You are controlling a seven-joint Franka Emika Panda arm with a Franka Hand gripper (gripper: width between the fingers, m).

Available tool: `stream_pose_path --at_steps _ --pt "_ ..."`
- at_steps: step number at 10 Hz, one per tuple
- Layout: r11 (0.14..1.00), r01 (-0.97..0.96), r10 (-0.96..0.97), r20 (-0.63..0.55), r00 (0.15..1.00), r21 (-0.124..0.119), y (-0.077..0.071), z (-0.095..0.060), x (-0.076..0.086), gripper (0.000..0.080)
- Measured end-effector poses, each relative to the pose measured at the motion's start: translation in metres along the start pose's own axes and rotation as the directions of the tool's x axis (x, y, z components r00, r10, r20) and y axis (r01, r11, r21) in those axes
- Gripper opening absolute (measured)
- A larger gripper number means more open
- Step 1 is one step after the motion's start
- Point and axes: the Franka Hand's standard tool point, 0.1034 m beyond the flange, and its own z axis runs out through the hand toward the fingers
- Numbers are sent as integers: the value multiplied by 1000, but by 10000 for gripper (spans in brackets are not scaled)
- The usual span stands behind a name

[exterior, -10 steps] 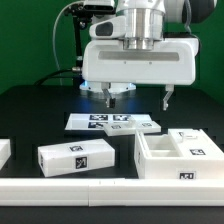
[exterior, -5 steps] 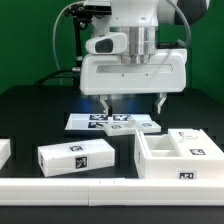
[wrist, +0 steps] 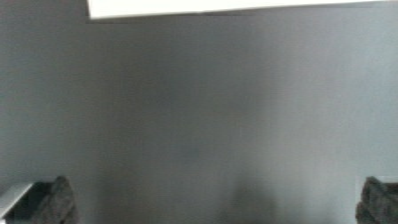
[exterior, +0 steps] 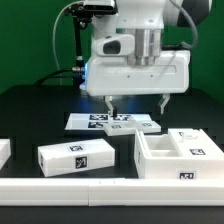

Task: Assemble cabinet

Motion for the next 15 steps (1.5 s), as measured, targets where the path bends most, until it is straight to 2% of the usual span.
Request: stream_pose_path --at_steps 1,2,3,6,7,8,9,10,12,13,14,15 --pt "999 -38 37 33 999 21 7 5 -8 797" --pt "997 -65 63 60 996 31 9 14 -24 797" --pt "997 -76 75 43 996 11 9 22 -34 797" --pt "998 -69 69 48 996 7 10 22 -36 797" --pt "998 -61 61 5 998 -23 12 24 -37 797" --pt "998 -40 39 -18 999 -55 6 31 -48 797" --pt "997 -26 23 -31 999 -73 -4 36 -54 797" --pt "997 -11 8 -38 999 -83 -8 37 -53 797" --pt "996 -21 18 -38 999 -83 -5 36 -53 797" --pt "996 -22 19 -38 999 -83 -5 36 -53 686" --pt "996 -22 19 -38 999 -83 -5 37 -53 519" --pt "996 -23 20 -38 999 -83 -5 37 -53 519"
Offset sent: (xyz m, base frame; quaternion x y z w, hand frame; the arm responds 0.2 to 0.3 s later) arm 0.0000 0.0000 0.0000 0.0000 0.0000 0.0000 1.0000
